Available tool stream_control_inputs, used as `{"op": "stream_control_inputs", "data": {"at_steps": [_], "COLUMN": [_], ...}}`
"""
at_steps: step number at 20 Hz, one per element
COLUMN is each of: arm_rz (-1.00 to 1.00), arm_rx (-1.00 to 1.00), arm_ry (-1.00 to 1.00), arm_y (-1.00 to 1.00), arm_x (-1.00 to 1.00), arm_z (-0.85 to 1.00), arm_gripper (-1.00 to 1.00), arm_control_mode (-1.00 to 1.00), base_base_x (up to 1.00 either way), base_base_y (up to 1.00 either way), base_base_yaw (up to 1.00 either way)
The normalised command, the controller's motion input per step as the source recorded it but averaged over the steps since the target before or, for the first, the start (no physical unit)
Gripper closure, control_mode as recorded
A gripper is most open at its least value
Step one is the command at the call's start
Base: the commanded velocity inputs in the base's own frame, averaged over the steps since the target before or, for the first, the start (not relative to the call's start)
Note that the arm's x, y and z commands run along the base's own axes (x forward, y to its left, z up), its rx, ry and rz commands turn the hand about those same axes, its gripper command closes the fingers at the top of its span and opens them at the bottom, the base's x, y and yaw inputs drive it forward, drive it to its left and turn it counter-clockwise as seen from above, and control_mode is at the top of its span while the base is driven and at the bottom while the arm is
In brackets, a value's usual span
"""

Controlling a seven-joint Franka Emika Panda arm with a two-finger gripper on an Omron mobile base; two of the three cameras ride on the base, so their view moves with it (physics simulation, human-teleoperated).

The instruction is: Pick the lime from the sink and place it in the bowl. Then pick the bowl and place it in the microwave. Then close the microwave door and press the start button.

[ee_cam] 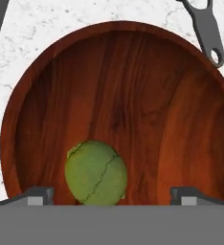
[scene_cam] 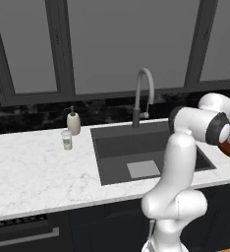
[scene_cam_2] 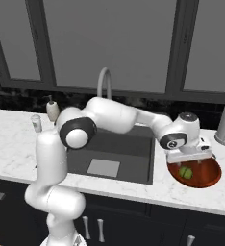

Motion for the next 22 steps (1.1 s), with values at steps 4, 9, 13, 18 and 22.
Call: {"op": "stream_control_inputs", "data": {"at_steps": [4,9,13,18,22], "arm_rz": [0.0,0.0,0.0,-0.05,-0.05], "arm_rx": [0.0,-0.01,-0.13,-0.2,-0.11], "arm_ry": [0.0,0.14,0.22,0.1,0.0], "arm_y": [0.64,1.0,0.96,0.26,-0.47], "arm_x": [-0.02,-0.07,0.0,0.06,0.26], "arm_z": [0.1,-0.16,-0.4,-0.43,-0.05], "arm_gripper": [-1.0,-1.0,-1.0,-1.0,-1.0], "arm_control_mode": [-1.0,-1.0,-1.0,-1.0,-1.0], "base_base_x": [0.0,0.0,0.0,0.0,0.0], "base_base_y": [0.0,0.0,0.0,0.0,0.0], "base_base_yaw": [0.0,0.0,0.0,0.0,0.0]}}
